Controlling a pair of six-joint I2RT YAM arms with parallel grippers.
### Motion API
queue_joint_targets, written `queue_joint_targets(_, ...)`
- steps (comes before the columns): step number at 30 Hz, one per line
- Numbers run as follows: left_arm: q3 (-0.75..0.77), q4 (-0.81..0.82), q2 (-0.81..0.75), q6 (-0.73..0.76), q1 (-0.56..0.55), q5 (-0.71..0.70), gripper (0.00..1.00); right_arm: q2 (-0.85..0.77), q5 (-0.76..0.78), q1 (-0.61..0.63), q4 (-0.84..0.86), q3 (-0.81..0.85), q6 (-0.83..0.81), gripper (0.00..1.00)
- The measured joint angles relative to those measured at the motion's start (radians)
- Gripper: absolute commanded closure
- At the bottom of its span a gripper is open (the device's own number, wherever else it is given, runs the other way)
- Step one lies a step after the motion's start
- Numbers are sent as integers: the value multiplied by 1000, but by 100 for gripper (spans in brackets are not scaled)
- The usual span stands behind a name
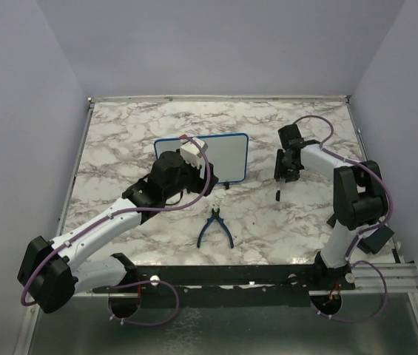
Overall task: Write a sentence on the whiteboard
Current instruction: Pick up the whiteboard marker at the center of the board.
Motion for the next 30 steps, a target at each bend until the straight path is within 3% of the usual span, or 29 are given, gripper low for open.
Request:
queue_joint_targets(4, 0, 0, 1, -1, 0, 3, 26, 33, 8, 3, 18, 10, 0, 73)
queue_joint_targets(10, 0, 7, 1, -11, 0, 7, 25, 42, 10, 6, 39, 20, 7, 99)
queue_joint_targets(19, -48, 68, -70, -145, 0, 8, 25, -23, 9, 5, 94, -48, 26, 99)
queue_joint_targets(30, -187, 310, -79, -519, -66, 52, 23, -503, -166, 6, 256, -232, 76, 99)
